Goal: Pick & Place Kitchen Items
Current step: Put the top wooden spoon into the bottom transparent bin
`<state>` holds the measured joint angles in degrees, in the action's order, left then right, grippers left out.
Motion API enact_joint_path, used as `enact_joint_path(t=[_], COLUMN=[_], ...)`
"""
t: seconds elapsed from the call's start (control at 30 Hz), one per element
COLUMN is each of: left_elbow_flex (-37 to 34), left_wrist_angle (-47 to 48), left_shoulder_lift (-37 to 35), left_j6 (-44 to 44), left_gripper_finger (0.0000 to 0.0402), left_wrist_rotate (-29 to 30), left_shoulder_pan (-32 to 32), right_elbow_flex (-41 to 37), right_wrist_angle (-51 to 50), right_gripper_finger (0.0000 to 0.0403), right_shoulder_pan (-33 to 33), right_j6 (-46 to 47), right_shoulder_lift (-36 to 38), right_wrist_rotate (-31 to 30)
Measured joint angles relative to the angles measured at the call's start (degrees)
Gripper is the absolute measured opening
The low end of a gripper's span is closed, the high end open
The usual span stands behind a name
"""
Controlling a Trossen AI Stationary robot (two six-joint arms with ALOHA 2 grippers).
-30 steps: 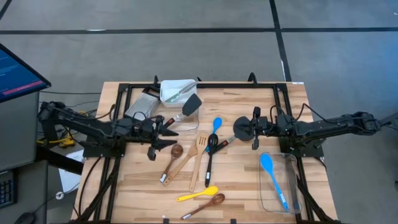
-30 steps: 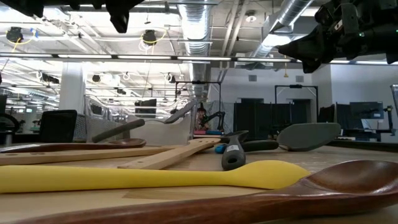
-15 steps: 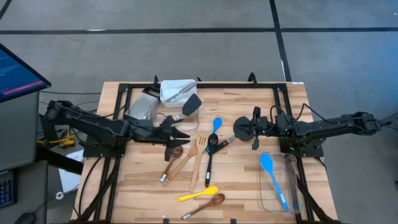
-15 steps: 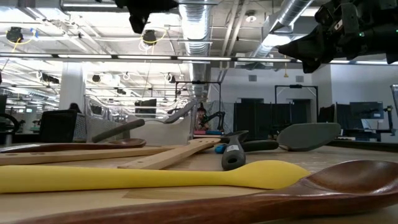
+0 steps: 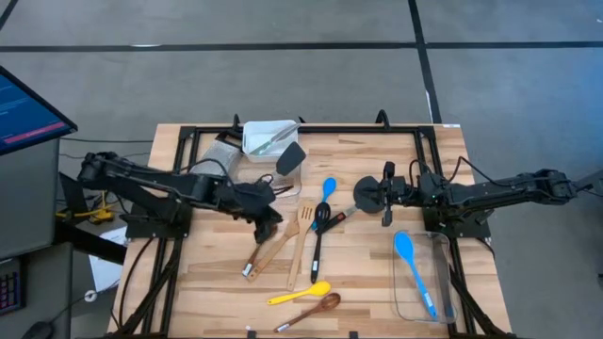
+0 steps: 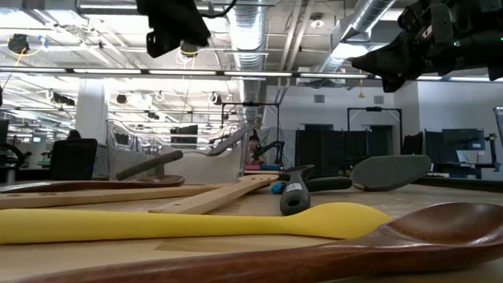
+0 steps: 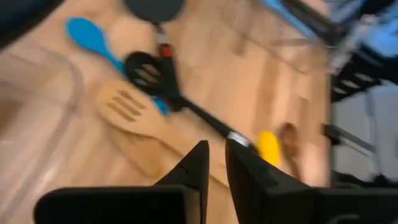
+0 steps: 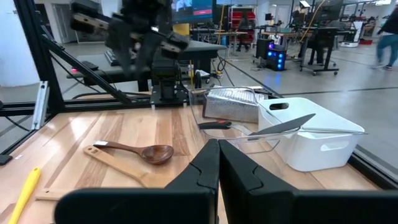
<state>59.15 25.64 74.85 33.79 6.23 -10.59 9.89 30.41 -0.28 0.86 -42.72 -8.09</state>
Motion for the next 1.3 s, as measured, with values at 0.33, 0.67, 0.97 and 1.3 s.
enact_joint_path(t=[0.33,0.67,0.97,1.3], left_elbow_flex=[2.8,7.6,16.8,17.0], left_wrist_angle=[-2.0,-1.7,15.5,33.0], left_shoulder_lift=[-1.3,2.8,10.7,19.5], left_j6=[-3.4,-5.0,4.7,26.3], left_gripper_finger=[0.0004,0.0003,0.0002,0.0003], left_wrist_rotate=[-3.0,1.4,6.9,-1.6], left_shoulder_pan=[-0.6,-6.2,-8.8,-9.9], right_elbow_flex=[0.0,0.0,0.0,0.0], right_wrist_angle=[0.3,0.0,-1.0,-6.9], right_gripper_finger=[0.0,0.0,0.0,0.0], right_shoulder_pan=[-1.8,-2.0,-2.1,-2.1], right_j6=[2.0,2.0,2.1,4.4], right_shoulder_lift=[0.0,0.0,0.0,0.0], right_wrist_rotate=[-2.3,-2.3,-2.4,-2.4])
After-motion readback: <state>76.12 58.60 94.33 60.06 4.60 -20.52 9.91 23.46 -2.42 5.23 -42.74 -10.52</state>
